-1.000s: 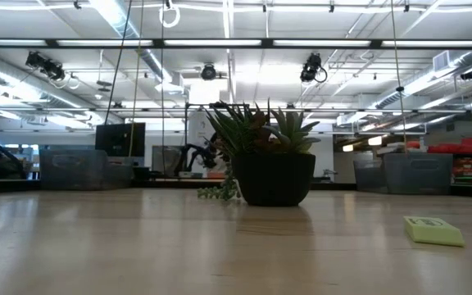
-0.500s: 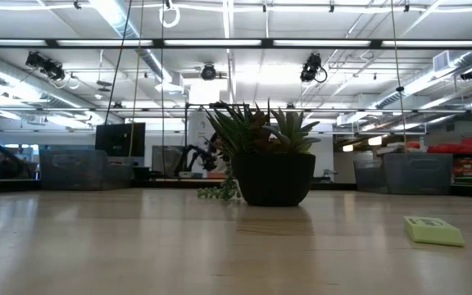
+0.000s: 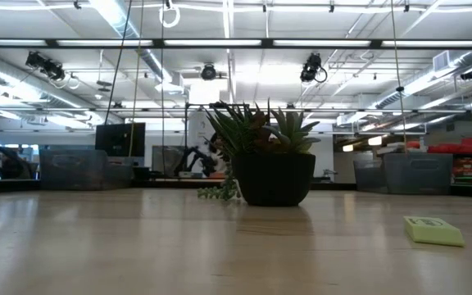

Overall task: Sort crayons/erasers/pens/pencils in bins
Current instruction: Put the yellow eraser into the top right black bin

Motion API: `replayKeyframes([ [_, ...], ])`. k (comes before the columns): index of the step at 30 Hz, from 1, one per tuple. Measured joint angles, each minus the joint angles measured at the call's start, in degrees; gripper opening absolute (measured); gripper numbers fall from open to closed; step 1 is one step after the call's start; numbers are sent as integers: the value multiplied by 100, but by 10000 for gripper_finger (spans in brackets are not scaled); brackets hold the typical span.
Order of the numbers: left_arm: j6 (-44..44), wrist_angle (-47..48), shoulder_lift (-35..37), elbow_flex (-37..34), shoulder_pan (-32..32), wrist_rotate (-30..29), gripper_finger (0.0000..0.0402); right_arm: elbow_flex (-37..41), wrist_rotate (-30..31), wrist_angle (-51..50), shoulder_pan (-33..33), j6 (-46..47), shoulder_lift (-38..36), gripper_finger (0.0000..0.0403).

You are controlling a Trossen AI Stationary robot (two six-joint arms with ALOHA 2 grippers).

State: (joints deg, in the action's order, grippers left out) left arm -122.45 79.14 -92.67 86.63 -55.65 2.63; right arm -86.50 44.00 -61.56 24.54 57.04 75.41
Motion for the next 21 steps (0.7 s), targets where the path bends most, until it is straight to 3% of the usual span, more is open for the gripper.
replayKeyframes([
  [6,1487,649,6,1230,831,-1388,185,0,-334,1,0,-541,0,110],
  [11,3276,744,9,2025,1761,-1953,159,0,-1241,2,2,-574,-2,110],
  [14,4576,635,9,2386,2376,-2235,145,54,-1542,25,15,-28,-2,110],
  [21,7135,-11,9,3307,3585,-2248,124,454,-1831,114,145,1662,95,110],
])
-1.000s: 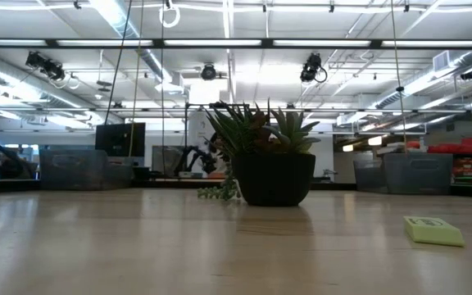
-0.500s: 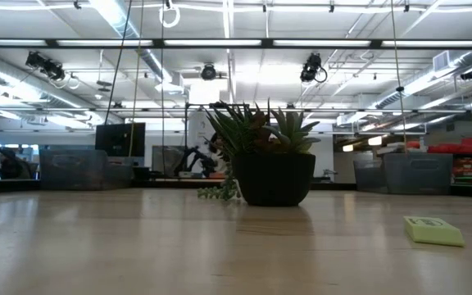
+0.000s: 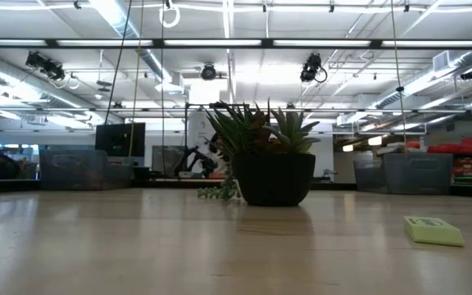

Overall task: Sort crayons/erasers/pens/pencils in bins
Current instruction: Put the yellow eraser into the top right black bin

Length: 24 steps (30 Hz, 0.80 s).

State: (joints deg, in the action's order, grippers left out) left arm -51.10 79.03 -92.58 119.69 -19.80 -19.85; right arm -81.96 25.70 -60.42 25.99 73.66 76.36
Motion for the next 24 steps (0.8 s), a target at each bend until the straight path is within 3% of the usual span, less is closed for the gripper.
replayKeyframes([
  [6,1387,-298,2,667,463,13,123,266,-1010,155,97,1306,735,111],
  [10,1868,-287,0,957,626,13,121,270,-1410,785,174,2032,1458,120],
  [16,2413,-279,0,1386,598,240,117,270,-1930,1824,251,2748,2280,170],
  [24,2652,-351,155,1524,545,336,116,272,-2494,1611,355,4117,2532,242],
])
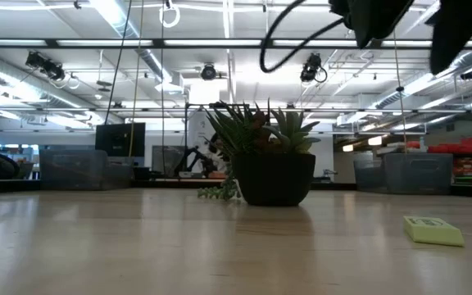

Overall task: Sort crayons/erasers/pens/pencils in bins
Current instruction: Put the yellow eraser into the top right black bin

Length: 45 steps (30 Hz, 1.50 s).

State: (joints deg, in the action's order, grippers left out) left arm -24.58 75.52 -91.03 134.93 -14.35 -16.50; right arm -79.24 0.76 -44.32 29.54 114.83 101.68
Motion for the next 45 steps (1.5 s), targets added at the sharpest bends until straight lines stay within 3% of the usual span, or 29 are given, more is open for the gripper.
replayKeyframes([
  [7,277,-190,31,-2,-148,5,113,-2,-367,-27,-81,389,118,244],
  [14,450,-508,31,-2,-205,9,115,-2,-946,75,-221,374,699,242],
  [45,276,-485,48,-4,-818,9,103,-7,-1339,431,-362,739,1665,240],
])
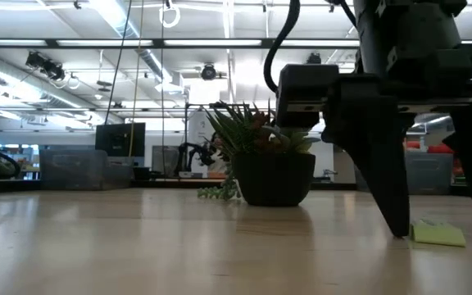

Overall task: Sort crayons/erasers/pens/pencils in bins
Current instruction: Put the yellow eraser into the top right black bin

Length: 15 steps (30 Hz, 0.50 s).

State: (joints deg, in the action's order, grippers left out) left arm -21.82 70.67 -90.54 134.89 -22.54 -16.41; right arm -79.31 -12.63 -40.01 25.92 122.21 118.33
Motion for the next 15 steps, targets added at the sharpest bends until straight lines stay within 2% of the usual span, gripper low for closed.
replayKeyframes([
  [7,-3,11,0,0,-95,-6,100,0,255,-14,-158,104,-35,225],
  [15,180,160,0,0,-123,-6,100,-11,389,-218,-174,105,-27,158],
])
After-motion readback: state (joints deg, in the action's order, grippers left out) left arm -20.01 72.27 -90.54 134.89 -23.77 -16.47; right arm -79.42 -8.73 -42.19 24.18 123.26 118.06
